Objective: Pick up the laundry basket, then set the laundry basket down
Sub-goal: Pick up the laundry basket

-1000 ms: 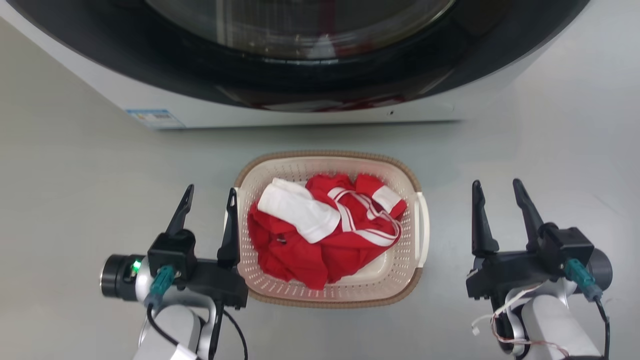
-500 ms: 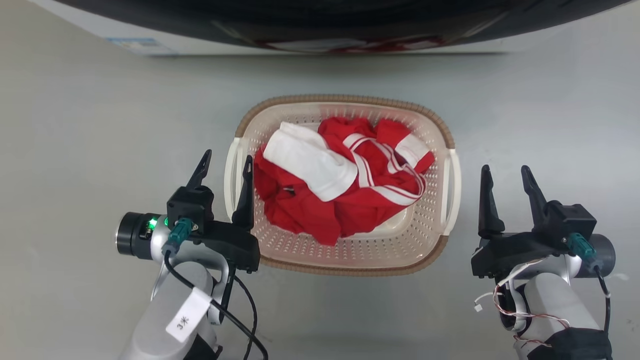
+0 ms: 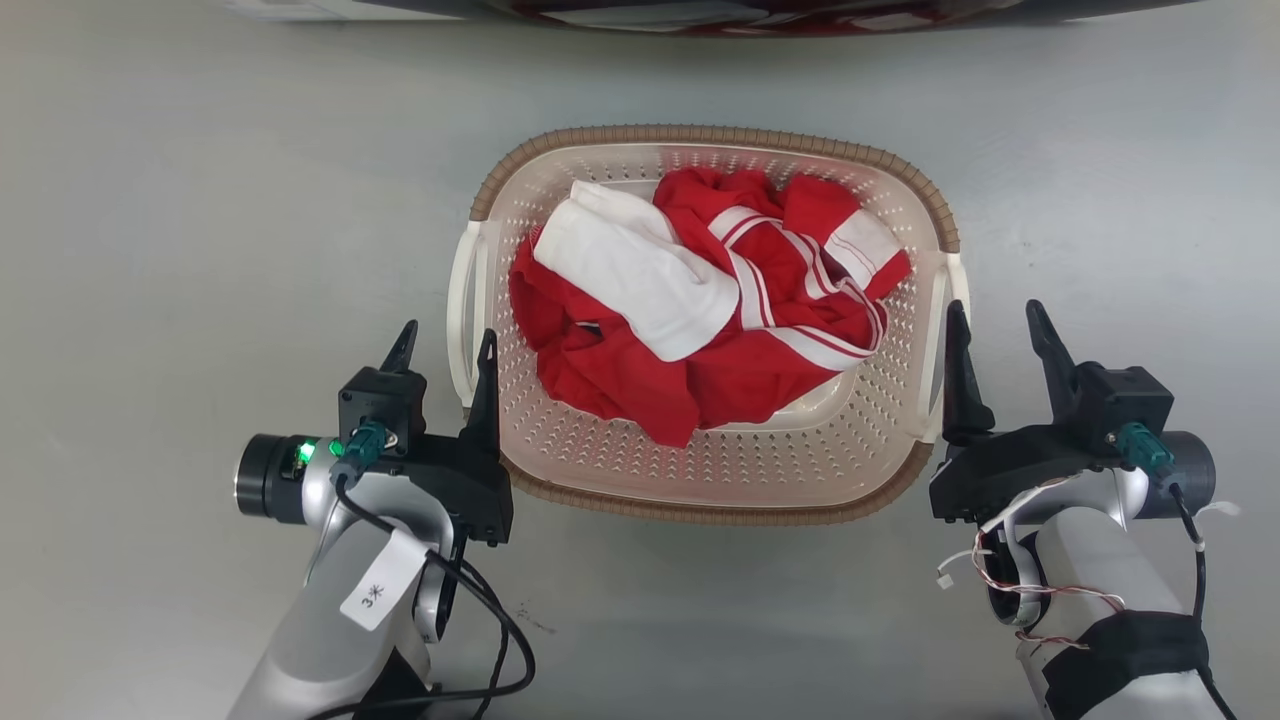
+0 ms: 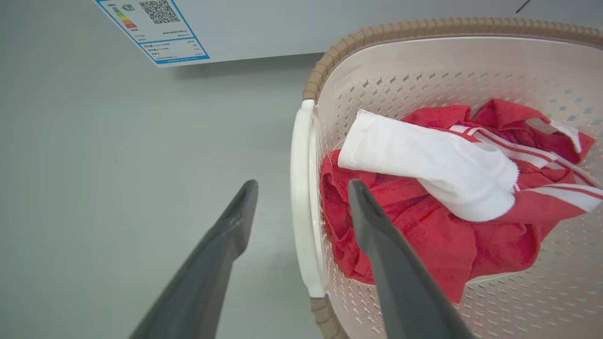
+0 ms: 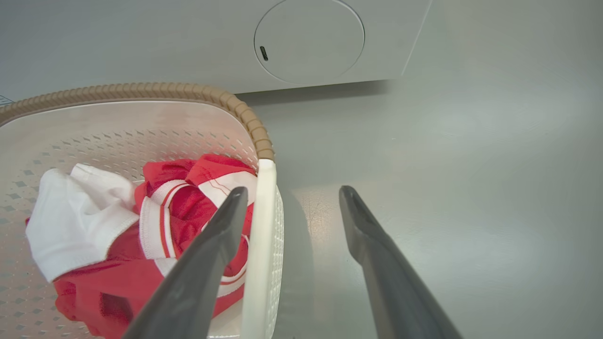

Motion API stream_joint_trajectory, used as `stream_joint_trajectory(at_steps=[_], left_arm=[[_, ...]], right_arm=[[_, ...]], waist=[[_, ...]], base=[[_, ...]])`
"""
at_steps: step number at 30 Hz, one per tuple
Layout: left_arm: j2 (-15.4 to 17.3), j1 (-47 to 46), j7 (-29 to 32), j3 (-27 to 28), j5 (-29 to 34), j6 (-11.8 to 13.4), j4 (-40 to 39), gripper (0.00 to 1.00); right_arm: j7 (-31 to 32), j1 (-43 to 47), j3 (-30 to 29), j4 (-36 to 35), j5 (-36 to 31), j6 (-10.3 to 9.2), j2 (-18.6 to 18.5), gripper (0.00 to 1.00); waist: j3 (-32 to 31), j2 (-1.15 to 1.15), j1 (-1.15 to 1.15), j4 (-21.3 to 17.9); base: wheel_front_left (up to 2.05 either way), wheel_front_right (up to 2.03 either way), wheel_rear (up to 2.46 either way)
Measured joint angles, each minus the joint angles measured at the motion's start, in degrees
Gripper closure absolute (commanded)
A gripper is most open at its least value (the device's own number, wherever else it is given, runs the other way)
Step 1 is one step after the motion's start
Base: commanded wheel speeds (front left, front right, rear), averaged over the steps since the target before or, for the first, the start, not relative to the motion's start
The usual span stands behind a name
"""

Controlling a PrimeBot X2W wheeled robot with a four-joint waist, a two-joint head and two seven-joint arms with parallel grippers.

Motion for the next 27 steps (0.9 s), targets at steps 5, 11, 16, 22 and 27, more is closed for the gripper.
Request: stream_joint_trajectory(at_steps=[5, 11, 16, 22, 27], left_arm=[[-0.02, -2.37, 0.0, -1.3, 0.02, -0.05, 2.82, 0.0], [-0.09, -4.52, 0.0, -1.92, -0.55, -0.09, 6.01, 0.0], [-0.11, -5.86, 0.0, -2.59, -1.87, -0.53, 7.89, 0.0], [-0.13, -7.06, 0.0, -4.42, -5.17, -0.58, 9.12, 0.0], [-0.18, -8.11, 0.0, -6.47, -7.22, -1.01, 9.96, 0.0]], right_arm=[[0.0, -0.98, 0.48, 1.77, -0.01, 0.05, 0.01, 0.0], [0.0, -2.3, 1.45, 3.39, -0.03, 0.23, 0.05, 0.0], [0.0, -3.07, 1.92, 5.14, -0.04, 0.71, 0.08, 0.0], [0.0, -3.2, 2.52, 6.83, -0.08, 0.74, 0.09, 0.0], [0.0, -4.6, 3.13, 7.86, -0.09, 0.74, 0.09, 0.0]], waist=[[1.4, 0.0, 0.0, 0.16], [2.94, 0.0, 0.0, 0.45], [3.83, 0.0, 0.0, 0.68], [4.15, -0.01, -0.01, 0.82], [4.27, -0.01, -0.01, 0.9]], base=[[0.0, 0.0, 0.0], [0.0, 0.0, 0.0], [0.0, 0.0, 0.0], [0.0, 0.0, 0.0], [0.0, 0.0, 0.0]])
